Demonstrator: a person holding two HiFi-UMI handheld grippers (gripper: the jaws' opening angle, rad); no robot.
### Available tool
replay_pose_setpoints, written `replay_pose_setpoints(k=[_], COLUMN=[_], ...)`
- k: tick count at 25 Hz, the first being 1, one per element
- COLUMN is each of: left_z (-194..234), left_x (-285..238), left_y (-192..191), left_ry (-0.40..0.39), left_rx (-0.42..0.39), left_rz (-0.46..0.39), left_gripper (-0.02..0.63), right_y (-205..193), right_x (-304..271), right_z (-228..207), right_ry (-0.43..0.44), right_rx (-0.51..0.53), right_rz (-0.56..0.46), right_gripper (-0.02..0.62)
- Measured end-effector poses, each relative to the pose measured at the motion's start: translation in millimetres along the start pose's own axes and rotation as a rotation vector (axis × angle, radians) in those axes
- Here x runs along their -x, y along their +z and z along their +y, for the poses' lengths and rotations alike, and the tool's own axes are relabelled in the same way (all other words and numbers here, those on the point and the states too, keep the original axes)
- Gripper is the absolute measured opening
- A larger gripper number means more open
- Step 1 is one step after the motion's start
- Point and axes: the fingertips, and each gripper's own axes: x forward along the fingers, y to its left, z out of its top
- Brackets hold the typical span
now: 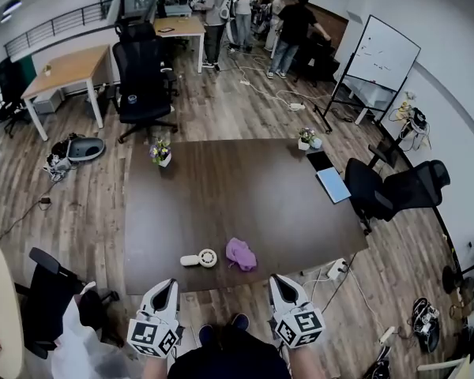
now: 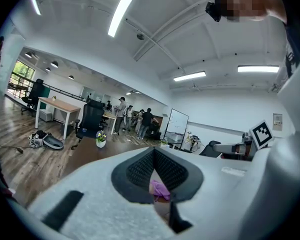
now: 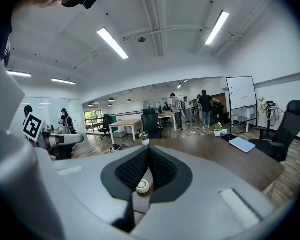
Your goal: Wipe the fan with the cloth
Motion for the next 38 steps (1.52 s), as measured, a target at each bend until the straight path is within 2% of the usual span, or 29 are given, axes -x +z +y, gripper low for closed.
replay_pose_setpoints(k=[8, 16, 21, 26, 31, 38], left_z=[16.0, 10.9, 5.5, 2.8, 14.1, 38.9], left_x=[-31.6, -90.4, -120.8, -132.1, -136.6, -142.9], left_y=[7.1, 13.8, 18.8, 17.8, 15.2, 28.1], left_ry=[0.056, 0.107, 0.142, 0.181, 0.204, 0.179], left_rx=[-0.008, -0.023, -0.033, -0.043, -0.032, -0.056], left_rz=[-0.017, -0.015, -0.036, -0.044, -0.04, -0.02], left_gripper=[-0.005, -0.005, -0.005, -0.005, -0.005, -0.005], right_y=[9.6, 27.4, 39.0, 44.5, 41.0, 39.1], right_x=[-40.0, -82.3, -107.1, -123.4, -136.6, -158.8], right_z=[-17.8, -60.7, -87.0, -109.8, -109.3, -94.9], right_ry=[0.057, 0.14, 0.189, 0.217, 0.231, 0.197], right_rx=[0.009, 0.023, 0.11, 0.117, 0.138, 0.142], right_rz=[0.0, 0.006, 0.014, 0.007, 0.026, 0.029], right_gripper=[0.011, 0.011, 0.011, 0.011, 0.012, 0.012])
